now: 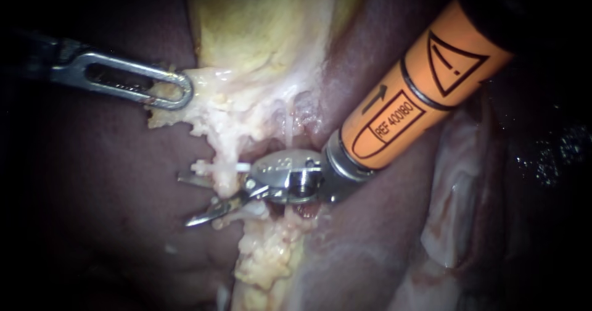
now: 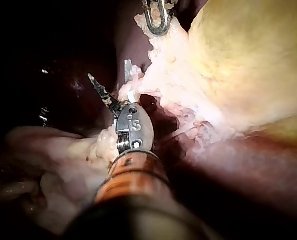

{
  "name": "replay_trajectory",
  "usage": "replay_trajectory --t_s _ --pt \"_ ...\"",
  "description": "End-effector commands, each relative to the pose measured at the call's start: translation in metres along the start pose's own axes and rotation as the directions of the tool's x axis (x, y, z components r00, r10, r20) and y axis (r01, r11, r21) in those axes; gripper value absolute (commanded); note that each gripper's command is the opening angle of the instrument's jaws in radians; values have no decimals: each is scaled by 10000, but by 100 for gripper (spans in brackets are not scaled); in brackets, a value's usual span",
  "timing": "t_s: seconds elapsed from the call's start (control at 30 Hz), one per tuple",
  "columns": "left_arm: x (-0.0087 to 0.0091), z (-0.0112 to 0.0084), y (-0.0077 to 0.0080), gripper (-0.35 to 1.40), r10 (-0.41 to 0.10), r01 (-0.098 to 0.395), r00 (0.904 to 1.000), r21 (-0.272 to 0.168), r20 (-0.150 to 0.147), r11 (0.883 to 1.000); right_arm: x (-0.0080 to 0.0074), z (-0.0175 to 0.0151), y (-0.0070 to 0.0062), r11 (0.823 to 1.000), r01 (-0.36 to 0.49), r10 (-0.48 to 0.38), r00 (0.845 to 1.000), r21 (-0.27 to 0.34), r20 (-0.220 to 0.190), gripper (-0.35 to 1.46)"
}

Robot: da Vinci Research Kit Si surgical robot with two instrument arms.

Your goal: Go to the cutting position left tube

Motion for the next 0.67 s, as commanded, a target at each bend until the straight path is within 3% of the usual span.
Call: replay_trajectory --t_s 0.03,0.23,0.67 --pt "0 0 0 -35 2 -2 10000 -4 1 10000 2 1 -4 10000 30 -30 10000 1 -68 129" --pt "0 0 0 -35 2 -2 10000 -5 2 10000 13 5 -19 9998 73 -68 9998 202 -207 131" --pt "0 0 0 -35 2 -2 10000 -4 1 10000 12 3 -17 9997 20 -15 9998 236 -204 131"
